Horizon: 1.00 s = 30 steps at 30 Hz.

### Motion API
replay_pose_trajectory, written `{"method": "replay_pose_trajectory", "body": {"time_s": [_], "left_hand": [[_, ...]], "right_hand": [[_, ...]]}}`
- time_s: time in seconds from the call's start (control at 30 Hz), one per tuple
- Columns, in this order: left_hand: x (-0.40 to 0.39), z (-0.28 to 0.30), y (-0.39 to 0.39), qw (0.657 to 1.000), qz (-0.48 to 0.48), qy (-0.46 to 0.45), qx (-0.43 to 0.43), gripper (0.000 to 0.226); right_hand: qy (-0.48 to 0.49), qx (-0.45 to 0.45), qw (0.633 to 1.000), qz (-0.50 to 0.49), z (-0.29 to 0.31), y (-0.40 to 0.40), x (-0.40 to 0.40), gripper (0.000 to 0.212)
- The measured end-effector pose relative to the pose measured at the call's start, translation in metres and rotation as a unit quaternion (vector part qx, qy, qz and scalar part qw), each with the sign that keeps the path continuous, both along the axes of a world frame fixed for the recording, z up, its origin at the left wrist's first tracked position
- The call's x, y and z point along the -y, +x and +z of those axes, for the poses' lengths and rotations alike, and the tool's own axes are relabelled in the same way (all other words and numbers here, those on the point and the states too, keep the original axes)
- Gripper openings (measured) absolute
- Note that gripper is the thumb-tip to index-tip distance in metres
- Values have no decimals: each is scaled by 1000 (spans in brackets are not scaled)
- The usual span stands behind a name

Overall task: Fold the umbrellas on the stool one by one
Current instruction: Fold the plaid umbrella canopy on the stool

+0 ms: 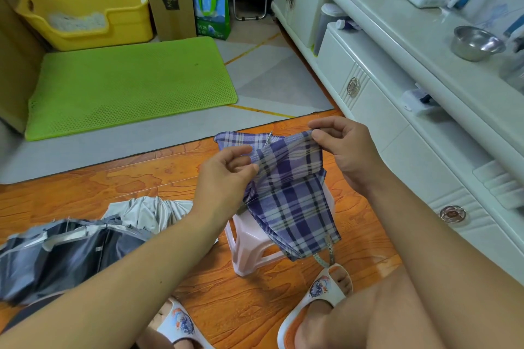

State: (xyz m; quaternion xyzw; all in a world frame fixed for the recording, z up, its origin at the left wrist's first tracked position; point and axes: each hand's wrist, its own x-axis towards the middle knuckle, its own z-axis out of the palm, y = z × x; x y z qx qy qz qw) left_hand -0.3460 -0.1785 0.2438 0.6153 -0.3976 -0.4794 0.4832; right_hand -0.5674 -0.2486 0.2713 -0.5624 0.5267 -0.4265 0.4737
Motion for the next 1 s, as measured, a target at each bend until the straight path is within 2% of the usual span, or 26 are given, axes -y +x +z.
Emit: {"method": "replay_pose_trajectory", "body": {"time_s": [0.1, 0.23, 0.3, 0.37, 0.43, 0.5, 0.57, 0.63, 0.7, 0.77, 0.83, 0.87, 0.97, 1.0], "left_hand": [[0, -3, -1, 995, -22, -10, 96, 30], [6, -7, -2, 986, -13, -42, 158, 6], [11, -9, 0, 981, -2, -56, 186, 14], [13, -7, 1, 979, -1, -61, 196, 14], [13, -7, 0, 984, -29, -66, 163, 10], [9, -7, -5, 987, -68, -60, 134, 9], [3, -9, -11, 983, -106, -63, 133, 11], [-5, -9, -18, 978, -156, -74, 121, 12], [-14, -11, -23, 968, -208, -83, 115, 13], [-20, -14, -27, 955, -248, -87, 134, 11], [-23, -20, -31, 941, -280, -99, 161, 11], [-25, -25, -34, 934, -291, -104, 178, 14], [-34, -46, -44, 900, -334, -136, 245, 22], [-39, -55, -48, 885, -353, -152, 264, 23]], "right_hand": [[-1, 6, 1000, 7, 0, 2, 0, 16], [-2, -13, 1000, 2, -2, 0, 1, 18], [-5, -90, 995, -34, -8, -7, 1, 15], [47, -192, 978, -63, -15, -19, -4, 9], [192, -277, 941, -26, -25, -30, -18, 23], [346, -371, 858, 82, -37, -39, -38, 23], [434, -418, 777, 184, -54, -44, -55, 35], [440, -440, 746, 237, -72, -47, -69, 43], [397, -447, 761, 252, -79, -54, -77, 37], [372, -414, 790, 256, -74, -64, -83, 31], [343, -419, 791, 285, -66, -78, -91, 26], [335, -442, 772, 310, -65, -85, -97, 25], [336, -555, 666, 367, -70, -104, -113, 28], [339, -581, 643, 366, -69, -109, -115, 29]]}}
